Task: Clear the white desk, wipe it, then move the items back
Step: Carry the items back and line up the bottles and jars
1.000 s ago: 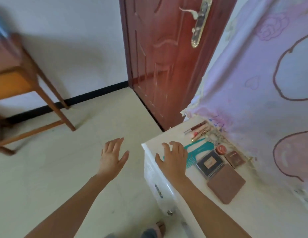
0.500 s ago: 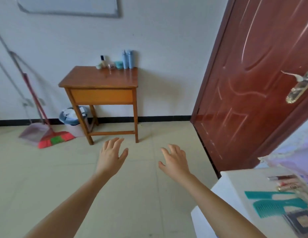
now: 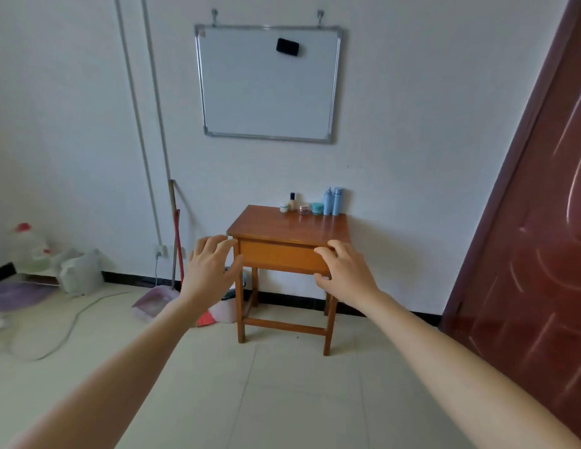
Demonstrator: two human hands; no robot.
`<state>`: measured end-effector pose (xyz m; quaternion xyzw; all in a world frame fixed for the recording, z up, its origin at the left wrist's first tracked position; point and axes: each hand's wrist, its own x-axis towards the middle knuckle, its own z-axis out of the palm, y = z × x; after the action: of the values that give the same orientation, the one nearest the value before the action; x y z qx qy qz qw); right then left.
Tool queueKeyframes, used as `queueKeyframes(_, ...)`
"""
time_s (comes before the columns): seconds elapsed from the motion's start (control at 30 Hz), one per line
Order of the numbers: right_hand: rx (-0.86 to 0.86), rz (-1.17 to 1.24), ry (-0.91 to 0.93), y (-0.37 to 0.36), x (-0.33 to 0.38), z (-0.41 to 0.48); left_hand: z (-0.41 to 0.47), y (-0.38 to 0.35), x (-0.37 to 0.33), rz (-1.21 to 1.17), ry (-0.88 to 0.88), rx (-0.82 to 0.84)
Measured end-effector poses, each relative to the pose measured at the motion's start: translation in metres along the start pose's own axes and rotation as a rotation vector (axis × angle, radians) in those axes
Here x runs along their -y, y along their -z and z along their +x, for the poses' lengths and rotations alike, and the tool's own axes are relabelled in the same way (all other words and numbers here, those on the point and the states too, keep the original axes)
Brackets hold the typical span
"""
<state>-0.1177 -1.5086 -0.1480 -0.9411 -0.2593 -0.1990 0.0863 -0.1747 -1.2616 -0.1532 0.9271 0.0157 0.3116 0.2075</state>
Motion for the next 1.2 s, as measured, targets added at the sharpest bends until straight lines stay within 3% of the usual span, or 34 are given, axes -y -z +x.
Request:
queueKeyframes(0.3,-0.135,0.007,0.075,0.015,-0.026,0.112,0.1,0.003,0.019,0.141,-0.064,-0.091)
queueKeyframes(0.5,-0.209,0.084,0.078,0.0,-0.059,0.203,0.184,-0.027,0.03,0.146,0.009,-0.103)
queueKeyframes(0.67,-0.141,0.112,0.114,-0.043,-0.079,0.267,0.228,-0.072,0.056,0.048,0.086,-0.155)
queueKeyframes(0.77,-0.029,0.136,0.125,-0.079,-0.084,0.291,0.24,-0.102,0.086,0.068,0.143,-0.119)
queueKeyframes(0.9,-0.003,0.104,0.159,-0.117,-0.089,0.336,0.27,-0.13,0.124,0.053,0.197,-0.103)
queueKeyframes(1.2,0.054,-0.007,0.128,-0.176,-0.094,0.461,0.39,-0.192,0.203,-0.03,0.166,-0.064)
